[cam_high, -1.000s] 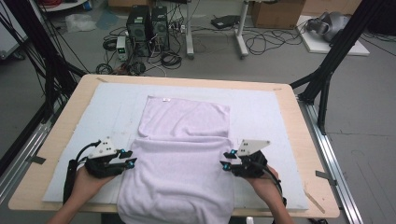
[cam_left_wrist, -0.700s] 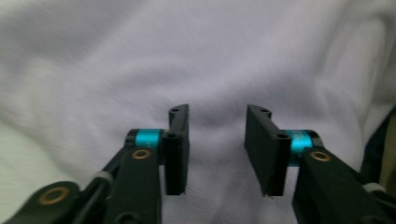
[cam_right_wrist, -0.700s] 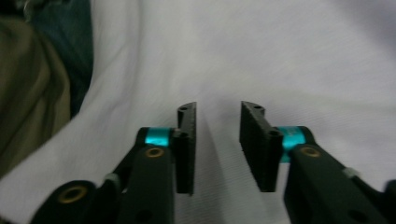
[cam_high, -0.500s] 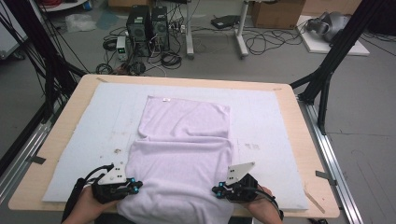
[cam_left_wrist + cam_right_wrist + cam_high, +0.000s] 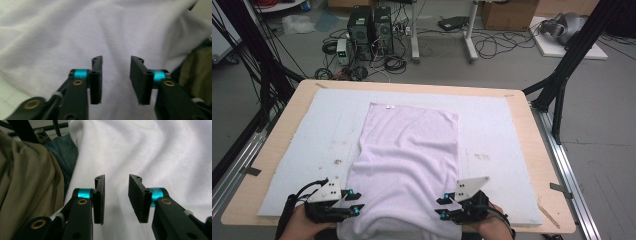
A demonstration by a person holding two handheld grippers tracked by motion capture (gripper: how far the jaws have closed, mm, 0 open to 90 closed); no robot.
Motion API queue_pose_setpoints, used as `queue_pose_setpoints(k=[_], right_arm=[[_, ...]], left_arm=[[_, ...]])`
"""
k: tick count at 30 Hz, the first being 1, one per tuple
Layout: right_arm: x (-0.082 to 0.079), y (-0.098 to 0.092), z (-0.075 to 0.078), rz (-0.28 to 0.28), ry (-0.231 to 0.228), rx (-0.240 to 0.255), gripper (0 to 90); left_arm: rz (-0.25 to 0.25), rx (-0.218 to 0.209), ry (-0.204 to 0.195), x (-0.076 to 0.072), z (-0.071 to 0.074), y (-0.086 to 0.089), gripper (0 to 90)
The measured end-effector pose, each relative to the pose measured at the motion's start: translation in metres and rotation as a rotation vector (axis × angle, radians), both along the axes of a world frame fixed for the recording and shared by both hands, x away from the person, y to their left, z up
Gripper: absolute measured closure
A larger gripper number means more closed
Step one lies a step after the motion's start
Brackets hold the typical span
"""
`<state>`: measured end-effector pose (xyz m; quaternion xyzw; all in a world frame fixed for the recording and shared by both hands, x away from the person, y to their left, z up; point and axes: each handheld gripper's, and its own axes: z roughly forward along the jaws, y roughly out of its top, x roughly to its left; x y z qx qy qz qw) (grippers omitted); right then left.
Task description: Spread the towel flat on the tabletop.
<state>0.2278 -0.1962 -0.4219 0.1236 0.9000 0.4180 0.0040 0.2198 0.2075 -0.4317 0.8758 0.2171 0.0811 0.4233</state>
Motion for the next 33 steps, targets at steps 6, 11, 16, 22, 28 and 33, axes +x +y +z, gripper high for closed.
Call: queue_pose_setpoints(k=[6, 11, 16, 22, 28, 33], right_arm=[[0.01, 0.025, -0.021, 0.054, -0.017, -0.069, 80.8], [0.003, 0.025, -0.018, 0.101, -0.009, -0.092, 88.4], [-0.013, 0.008, -0.005, 0.102, -0.006, -0.021, 78.7], [0.005, -0.003, -0.003, -0.028, -0.05, -0.051, 64.1], [0.027, -0.008, -0.014, -0.122, -0.052, -0.068, 61.7], [0.044, -0.013, -0.011, -0.166, -0.073, -0.069, 63.1]], left_arm=[[-0.046, 0.04, 0.01, 0.003, -0.012, -0.009, 88.0], [-0.075, 0.05, 0.001, -0.014, -0.007, -0.003, 88.9], [-0.06, 0.018, -0.02, -0.024, 0.005, 0.014, 77.1], [0.053, 0.025, -0.038, 0.01, 0.004, 0.02, 65.1], [0.131, 0.032, -0.026, 0.033, -0.007, 0.023, 64.6], [0.202, -0.002, -0.042, 0.059, -0.001, 0.031, 82.2]])
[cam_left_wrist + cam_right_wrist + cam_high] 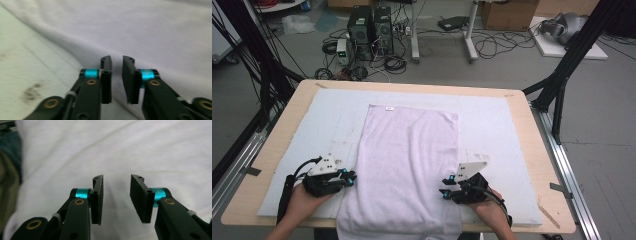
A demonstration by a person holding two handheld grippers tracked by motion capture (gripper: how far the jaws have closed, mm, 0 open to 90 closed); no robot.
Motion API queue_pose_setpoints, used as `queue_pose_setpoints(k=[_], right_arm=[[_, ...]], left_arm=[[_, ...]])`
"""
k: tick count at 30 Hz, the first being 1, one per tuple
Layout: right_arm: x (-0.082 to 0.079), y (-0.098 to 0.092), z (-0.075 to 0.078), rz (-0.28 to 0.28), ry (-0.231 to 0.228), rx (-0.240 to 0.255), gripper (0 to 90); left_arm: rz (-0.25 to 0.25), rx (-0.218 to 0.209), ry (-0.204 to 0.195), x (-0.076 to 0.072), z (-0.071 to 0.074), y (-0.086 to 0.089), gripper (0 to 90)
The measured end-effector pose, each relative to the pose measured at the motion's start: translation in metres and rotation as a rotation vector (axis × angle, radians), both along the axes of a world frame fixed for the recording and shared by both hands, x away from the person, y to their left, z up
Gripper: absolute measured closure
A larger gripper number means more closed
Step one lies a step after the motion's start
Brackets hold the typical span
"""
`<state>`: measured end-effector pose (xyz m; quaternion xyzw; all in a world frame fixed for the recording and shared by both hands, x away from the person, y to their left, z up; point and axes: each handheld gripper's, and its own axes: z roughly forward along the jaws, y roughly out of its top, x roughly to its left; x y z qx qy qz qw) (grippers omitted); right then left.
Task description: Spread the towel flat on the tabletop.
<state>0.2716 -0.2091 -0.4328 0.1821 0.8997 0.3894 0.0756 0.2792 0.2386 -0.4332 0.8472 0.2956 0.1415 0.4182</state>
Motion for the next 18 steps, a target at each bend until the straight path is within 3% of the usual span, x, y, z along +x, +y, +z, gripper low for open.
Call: queue_pose_setpoints(k=[5, 7, 9, 11, 12, 13, 14, 18], right_arm=[[0.017, -0.005, 0.001, -0.041, -0.011, 0.013, 62.2], [0.021, -0.005, -0.002, -0.046, -0.005, -0.001, 60.7], [0.025, -0.004, -0.005, -0.051, 0.002, -0.015, 59.7], [0.027, -0.003, -0.008, -0.058, 0.011, -0.038, 60.3], [0.028, -0.003, -0.009, -0.056, 0.022, -0.026, 63.0], [0.029, -0.004, -0.009, -0.054, 0.028, -0.026, 68.1], [0.029, -0.004, -0.009, -0.054, 0.031, -0.024, 72.0], [0.03, -0.009, -0.008, -0.049, 0.056, -0.015, 83.7]], left_arm=[[0.053, -0.008, 0.004, 0.019, 0.001, 0.004, 81.8], [0.046, -0.027, 0.042, 0.025, -0.003, 0.002, 75.5], [0.046, -0.002, 0.063, 0.028, -0.008, -0.003, 66.9], [0.044, 0.009, 0.067, 0.029, -0.012, -0.008, 66.6], [0.045, 0.022, 0.051, 0.028, -0.012, -0.009, 70.5], [0.037, 0.022, 0.061, 0.029, -0.011, -0.009, 81.1], [0.042, 0.025, 0.057, 0.028, -0.011, -0.01, 84.5], [0.068, 0.036, 0.042, 0.023, -0.01, -0.009, 87.1]])
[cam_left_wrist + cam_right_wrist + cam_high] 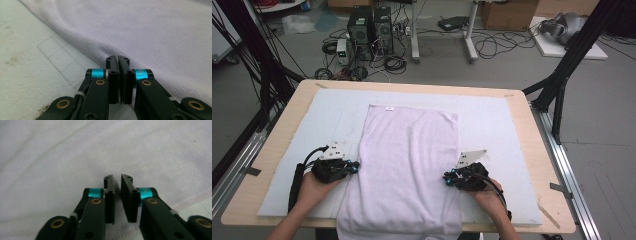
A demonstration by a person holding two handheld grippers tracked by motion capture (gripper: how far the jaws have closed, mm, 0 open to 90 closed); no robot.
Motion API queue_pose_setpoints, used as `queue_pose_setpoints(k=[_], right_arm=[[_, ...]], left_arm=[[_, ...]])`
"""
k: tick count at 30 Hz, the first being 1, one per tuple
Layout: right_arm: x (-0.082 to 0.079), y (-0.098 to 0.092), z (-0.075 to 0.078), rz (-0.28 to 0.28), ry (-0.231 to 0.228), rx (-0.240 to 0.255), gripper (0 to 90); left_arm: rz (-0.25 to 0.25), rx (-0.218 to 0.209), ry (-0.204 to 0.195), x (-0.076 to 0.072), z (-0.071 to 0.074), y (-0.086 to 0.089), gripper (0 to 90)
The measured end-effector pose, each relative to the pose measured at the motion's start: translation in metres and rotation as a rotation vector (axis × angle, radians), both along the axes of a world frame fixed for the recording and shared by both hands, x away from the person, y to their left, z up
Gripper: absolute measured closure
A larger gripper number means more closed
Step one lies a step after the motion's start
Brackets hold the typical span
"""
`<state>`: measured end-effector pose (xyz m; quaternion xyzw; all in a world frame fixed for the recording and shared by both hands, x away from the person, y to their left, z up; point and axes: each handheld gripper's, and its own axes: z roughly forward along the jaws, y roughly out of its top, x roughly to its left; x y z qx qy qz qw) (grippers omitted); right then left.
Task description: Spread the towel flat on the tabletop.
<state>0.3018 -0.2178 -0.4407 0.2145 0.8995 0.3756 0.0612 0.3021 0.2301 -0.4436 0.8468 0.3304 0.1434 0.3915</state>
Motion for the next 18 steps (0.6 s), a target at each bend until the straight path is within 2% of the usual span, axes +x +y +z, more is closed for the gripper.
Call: queue_pose_setpoints(k=[3, 5, 10, 13, 14, 18], right_arm=[[-0.003, -0.006, 0.0, -0.003, 0.01, 0.003, 84.9], [-0.006, -0.01, 0.001, -0.008, 0.007, 0.005, 83.7], [-0.012, -0.013, 0.005, -0.022, -0.028, 0.028, 77.4], [-0.013, -0.011, 0.001, -0.011, -0.006, -0.009, 76.6], [-0.013, -0.011, 0.0, -0.011, -0.007, 0.0, 75.4], [-0.012, -0.012, 0.002, -0.008, -0.013, 0.034, 69.7]], left_arm=[[0.015, -0.006, 0.001, -0.005, 0.0, 0.01, 87.1], [0.026, -0.026, 0.007, -0.008, -0.001, 0.016, 86.9], [0.026, -0.022, -0.012, -0.01, 0.003, 0.011, 80.1], [0.015, -0.038, -0.027, -0.011, 0.004, 0.009, 73.8], [0.009, -0.032, -0.037, -0.012, 0.005, 0.009, 72.4], [-0.002, -0.096, -0.052, -0.012, 0.009, 0.01, 66.8]])
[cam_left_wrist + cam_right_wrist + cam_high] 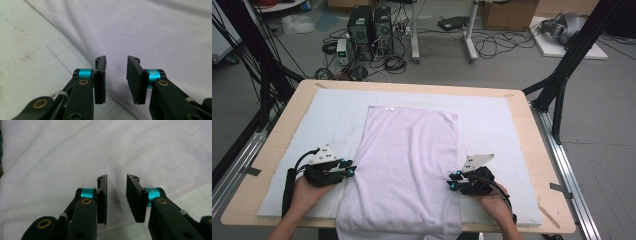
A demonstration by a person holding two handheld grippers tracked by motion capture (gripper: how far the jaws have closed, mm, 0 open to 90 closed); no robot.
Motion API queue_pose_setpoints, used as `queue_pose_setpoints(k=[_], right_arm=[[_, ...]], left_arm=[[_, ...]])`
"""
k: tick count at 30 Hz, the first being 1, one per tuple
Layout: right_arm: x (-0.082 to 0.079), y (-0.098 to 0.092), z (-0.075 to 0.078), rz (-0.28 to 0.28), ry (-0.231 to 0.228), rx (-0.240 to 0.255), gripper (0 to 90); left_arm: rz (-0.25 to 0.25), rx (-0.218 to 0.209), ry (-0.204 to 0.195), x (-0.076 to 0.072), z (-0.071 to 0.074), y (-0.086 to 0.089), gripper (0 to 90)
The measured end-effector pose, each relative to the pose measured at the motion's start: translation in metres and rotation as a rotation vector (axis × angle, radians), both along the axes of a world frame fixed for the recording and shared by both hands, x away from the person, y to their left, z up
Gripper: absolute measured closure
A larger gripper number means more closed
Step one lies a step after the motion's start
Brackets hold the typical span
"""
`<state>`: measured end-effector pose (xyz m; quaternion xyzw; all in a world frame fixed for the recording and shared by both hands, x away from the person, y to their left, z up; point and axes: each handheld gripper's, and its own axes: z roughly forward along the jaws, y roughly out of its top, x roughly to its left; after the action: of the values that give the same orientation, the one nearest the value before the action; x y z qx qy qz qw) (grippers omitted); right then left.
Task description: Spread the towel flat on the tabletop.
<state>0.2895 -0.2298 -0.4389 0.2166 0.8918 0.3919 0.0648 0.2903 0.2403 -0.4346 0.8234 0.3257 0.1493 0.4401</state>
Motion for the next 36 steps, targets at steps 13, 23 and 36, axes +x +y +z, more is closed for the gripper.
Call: queue_pose_setpoints(k=[13, 23, 36], right_arm=[[0.012, -0.002, 0.009, -0.07, -0.051, 0.095, 48.4], [0.029, -0.002, 0.016, -0.083, -0.037, 0.092, 36.0], [0.057, 0.004, 0.035, -0.08, -0.042, 0.099, 31.4]], left_arm=[[-0.041, -0.08, -0.004, 0.014, 0.006, -0.009, 49.8], [-0.044, -0.03, 0.004, 0.024, 0.009, -0.01, 45.6], [-0.028, -0.052, -0.01, 0.051, 0.033, -0.012, 45.8]])
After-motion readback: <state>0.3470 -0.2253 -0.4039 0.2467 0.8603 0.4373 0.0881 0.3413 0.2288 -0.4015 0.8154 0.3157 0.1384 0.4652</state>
